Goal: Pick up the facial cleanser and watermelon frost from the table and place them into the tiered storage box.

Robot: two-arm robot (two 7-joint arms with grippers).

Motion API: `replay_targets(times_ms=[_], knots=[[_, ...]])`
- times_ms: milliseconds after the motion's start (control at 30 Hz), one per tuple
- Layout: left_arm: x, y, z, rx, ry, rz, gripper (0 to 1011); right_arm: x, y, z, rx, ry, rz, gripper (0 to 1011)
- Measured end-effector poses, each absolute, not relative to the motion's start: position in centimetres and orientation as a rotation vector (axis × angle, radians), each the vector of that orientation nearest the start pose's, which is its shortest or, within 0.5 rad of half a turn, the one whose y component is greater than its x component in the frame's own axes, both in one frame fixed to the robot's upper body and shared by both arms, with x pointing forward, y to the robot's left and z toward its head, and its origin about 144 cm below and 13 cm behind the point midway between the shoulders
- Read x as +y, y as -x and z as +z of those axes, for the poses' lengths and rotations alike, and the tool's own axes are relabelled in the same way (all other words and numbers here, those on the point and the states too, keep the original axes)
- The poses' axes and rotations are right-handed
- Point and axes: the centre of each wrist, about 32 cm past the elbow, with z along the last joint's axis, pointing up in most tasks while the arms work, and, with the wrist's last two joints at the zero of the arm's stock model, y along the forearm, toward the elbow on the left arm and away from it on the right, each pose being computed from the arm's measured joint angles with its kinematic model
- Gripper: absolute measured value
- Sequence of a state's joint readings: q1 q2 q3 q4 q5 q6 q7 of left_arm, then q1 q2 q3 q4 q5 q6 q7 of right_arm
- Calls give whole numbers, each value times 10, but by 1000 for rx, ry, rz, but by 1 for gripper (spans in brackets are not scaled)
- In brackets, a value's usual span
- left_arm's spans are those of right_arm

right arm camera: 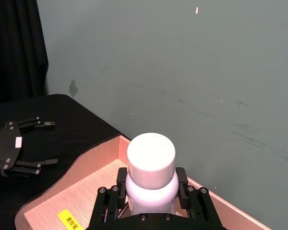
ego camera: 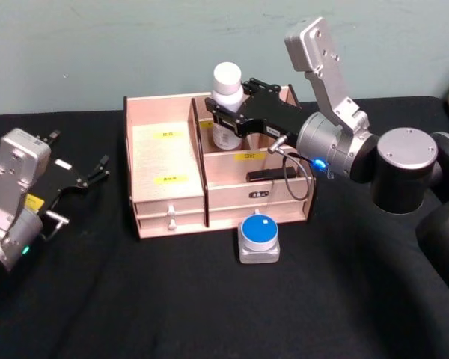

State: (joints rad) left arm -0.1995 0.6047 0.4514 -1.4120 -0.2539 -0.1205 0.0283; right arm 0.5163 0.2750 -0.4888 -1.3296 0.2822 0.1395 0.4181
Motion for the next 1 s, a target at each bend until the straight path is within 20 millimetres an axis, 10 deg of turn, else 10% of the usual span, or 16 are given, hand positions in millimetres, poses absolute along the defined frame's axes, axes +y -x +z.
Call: replay_targets(times_ms=[1000], knots=[[310, -489, 1140, -285, -304, 1248, 1010, -188, -581, 1214, -73, 163, -787, 611]])
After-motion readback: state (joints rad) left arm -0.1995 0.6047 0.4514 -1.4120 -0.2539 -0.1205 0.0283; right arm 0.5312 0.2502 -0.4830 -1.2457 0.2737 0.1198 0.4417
